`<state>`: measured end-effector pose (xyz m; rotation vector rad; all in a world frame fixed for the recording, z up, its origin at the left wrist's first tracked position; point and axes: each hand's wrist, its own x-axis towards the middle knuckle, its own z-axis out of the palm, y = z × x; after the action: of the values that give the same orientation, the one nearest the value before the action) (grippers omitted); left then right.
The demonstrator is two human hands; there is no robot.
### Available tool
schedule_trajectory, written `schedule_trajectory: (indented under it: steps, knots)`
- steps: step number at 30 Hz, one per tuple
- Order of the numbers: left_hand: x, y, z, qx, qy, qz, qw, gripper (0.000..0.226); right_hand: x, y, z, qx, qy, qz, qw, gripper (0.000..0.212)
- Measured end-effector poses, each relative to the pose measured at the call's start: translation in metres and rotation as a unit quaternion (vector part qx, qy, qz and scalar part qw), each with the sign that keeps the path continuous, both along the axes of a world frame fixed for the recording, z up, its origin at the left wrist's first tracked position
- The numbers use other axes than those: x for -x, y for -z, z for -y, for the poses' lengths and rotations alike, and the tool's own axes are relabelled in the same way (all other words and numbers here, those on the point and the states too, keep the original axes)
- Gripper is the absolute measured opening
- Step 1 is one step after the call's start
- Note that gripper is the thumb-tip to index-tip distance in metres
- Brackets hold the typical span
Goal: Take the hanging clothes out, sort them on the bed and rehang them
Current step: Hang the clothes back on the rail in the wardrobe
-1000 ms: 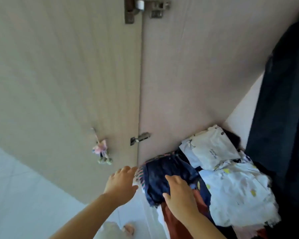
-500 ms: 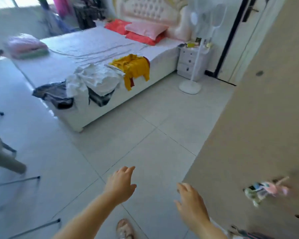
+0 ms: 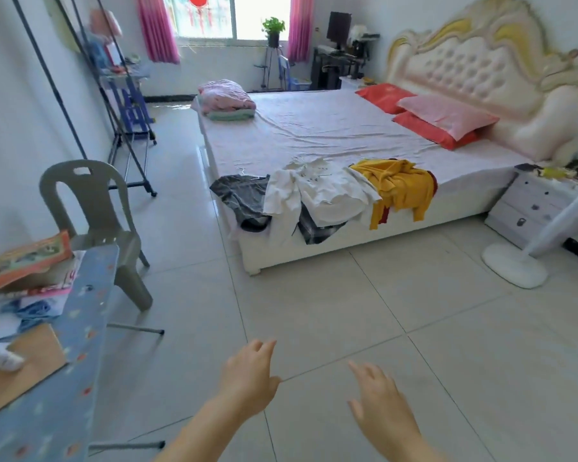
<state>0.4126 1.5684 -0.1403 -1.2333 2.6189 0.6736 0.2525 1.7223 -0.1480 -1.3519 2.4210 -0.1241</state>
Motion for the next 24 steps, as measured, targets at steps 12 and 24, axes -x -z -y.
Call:
schedule_trajectory:
  steps: [12,24]
  knots:
    - [0.079,0.013,0.155,0.006,-0.104,0.064,0.992,0.063,0.118,0.015,0.205,0.008,-0.124,0.008,0.992,0.059]
    - [0.169,0.012,0.301,0.005,-0.169,0.068,0.983,0.059,0.216,0.011,0.398,-0.006,-0.209,0.031,0.977,0.055]
